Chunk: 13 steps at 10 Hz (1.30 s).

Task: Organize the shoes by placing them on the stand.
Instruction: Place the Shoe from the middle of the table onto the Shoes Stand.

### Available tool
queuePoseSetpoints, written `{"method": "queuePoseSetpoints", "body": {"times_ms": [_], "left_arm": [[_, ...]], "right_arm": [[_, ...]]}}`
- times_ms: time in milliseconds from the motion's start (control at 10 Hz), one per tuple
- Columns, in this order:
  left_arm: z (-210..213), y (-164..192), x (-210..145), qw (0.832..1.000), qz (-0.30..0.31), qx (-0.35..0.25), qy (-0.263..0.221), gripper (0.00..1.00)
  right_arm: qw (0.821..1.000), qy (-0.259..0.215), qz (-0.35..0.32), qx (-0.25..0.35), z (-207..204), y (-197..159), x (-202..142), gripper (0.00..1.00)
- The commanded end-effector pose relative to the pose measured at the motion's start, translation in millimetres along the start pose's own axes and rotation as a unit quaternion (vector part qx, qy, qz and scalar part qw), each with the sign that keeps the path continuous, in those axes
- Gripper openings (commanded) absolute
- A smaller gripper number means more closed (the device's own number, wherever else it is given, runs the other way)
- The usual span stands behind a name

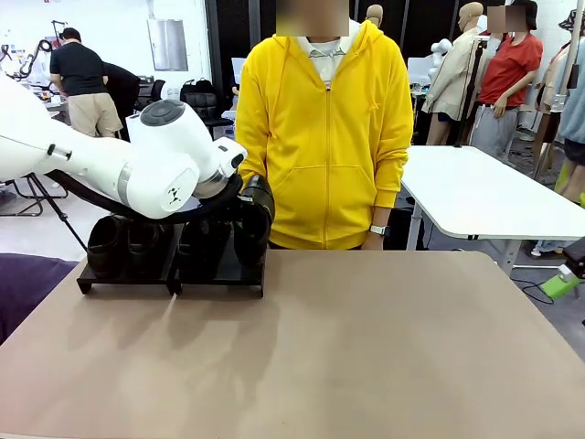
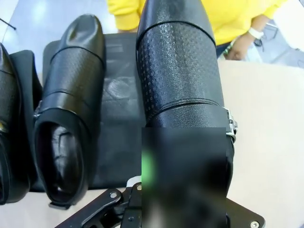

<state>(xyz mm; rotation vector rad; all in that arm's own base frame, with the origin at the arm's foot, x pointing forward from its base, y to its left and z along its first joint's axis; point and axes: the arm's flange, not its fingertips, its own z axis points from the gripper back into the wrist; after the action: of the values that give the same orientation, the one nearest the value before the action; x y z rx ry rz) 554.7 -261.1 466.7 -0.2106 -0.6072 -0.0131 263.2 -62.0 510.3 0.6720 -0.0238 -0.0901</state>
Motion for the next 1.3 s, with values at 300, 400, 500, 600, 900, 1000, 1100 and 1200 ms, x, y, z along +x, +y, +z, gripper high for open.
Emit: {"method": "queuePoseSetpoints", "body": {"times_ms": [300,400,500,600,900,1000,1100,1200], "left_arm": [[-31,12,11,0.999,-0.019,0.015,-0.040,0.00],[-34,15,11,0.999,-0.016,0.019,-0.032,0.00],[-36,17,11,0.999,-0.015,0.022,-0.028,0.00],[-37,18,11,0.999,-0.014,0.025,-0.028,0.00],[-40,18,10,0.999,-0.020,0.037,-0.010,0.59],[-38,18,11,0.999,-0.018,0.040,-0.013,1.00],[-36,17,12,0.999,-0.018,0.040,-0.020,1.00],[-34,15,12,0.999,-0.020,0.039,-0.023,1.00]], "right_arm": [[1.000,-0.002,0.012,0.014,3,1,2,1.00],[1.000,-0.002,0.012,0.014,3,1,2,1.00],[1.000,-0.002,0.012,0.014,3,1,2,1.00],[1.000,-0.002,0.012,0.014,3,1,2,1.00],[1.000,-0.002,0.012,0.014,3,1,2,1.00],[1.000,-0.002,0.012,0.014,3,1,2,1.00],[1.000,-0.002,0.012,0.014,3,1,2,1.00],[1.000,-0.002,0.012,0.014,3,1,2,1.00]]}}
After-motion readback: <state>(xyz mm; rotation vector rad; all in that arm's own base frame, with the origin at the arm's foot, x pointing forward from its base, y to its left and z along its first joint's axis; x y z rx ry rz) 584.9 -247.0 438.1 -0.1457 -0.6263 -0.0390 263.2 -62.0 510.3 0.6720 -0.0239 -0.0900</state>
